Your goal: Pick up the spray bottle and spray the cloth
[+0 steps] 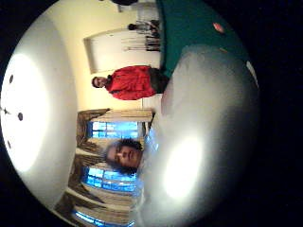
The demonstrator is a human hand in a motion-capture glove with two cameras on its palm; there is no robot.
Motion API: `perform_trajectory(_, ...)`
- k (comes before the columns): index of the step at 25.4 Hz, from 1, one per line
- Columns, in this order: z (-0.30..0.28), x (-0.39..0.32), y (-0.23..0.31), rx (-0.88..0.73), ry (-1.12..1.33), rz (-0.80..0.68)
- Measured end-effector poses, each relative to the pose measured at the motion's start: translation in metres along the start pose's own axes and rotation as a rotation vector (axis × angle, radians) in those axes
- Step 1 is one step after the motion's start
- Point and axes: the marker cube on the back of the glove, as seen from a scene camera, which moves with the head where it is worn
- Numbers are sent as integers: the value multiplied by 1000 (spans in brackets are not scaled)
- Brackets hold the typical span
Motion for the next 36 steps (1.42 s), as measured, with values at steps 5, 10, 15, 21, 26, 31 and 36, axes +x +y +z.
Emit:
perform_trajectory(5, 36, -2, -29, 113, -67, -162)
perform_trajectory(10, 85, 20, -63, 180, -37, -222)
perform_trajectory(15, 131, 53, -98, 180, -48, -232)
perform_trajectory(21, 170, 88, -135, 218, -78, -212)
perform_trajectory(26, 186, 101, -157, 263, -96, -210)
perform_trajectory(31, 197, 101, -180, 281, -101, -220)
perform_trajectory(36, 204, 99, -204, 295, -108, -231)
